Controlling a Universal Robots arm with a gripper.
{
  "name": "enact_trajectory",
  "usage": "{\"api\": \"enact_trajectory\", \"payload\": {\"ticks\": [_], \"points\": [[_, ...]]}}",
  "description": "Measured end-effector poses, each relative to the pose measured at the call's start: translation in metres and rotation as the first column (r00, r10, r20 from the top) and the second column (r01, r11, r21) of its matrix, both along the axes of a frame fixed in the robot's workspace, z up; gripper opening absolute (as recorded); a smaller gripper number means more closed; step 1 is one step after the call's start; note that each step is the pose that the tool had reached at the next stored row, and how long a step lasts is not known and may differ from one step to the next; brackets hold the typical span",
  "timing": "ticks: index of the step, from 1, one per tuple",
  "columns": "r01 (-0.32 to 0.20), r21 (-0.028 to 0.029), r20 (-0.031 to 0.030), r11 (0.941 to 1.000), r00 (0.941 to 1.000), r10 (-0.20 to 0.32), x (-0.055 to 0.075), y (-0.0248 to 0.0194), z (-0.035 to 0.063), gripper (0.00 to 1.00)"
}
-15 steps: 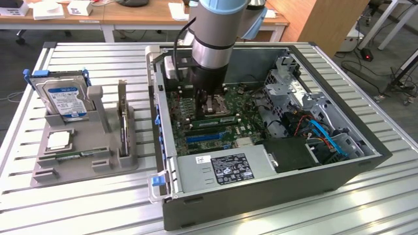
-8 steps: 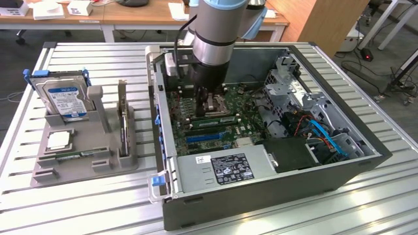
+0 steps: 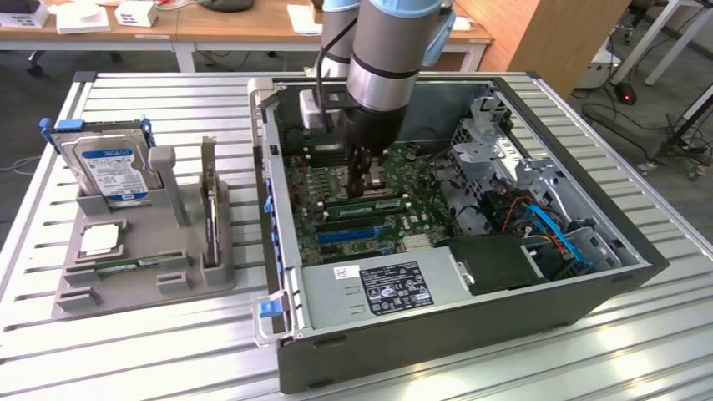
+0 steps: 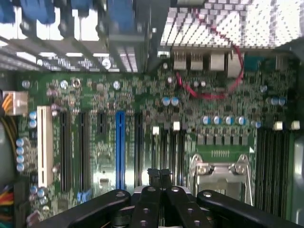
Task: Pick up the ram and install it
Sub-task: 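Press down the ram until it locks into place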
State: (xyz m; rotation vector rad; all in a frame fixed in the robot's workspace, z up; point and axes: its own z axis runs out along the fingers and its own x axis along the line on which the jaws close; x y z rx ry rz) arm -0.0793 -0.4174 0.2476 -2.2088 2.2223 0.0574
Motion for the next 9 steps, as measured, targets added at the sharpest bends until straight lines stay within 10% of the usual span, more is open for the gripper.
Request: {"api": "enact_trajectory", "payload": {"ticks": [9], "points": [[0.000,0.0001,0.0000,1.0000,1.0000,0.000,0.033,0.0000,0.0000,0.09]]}}
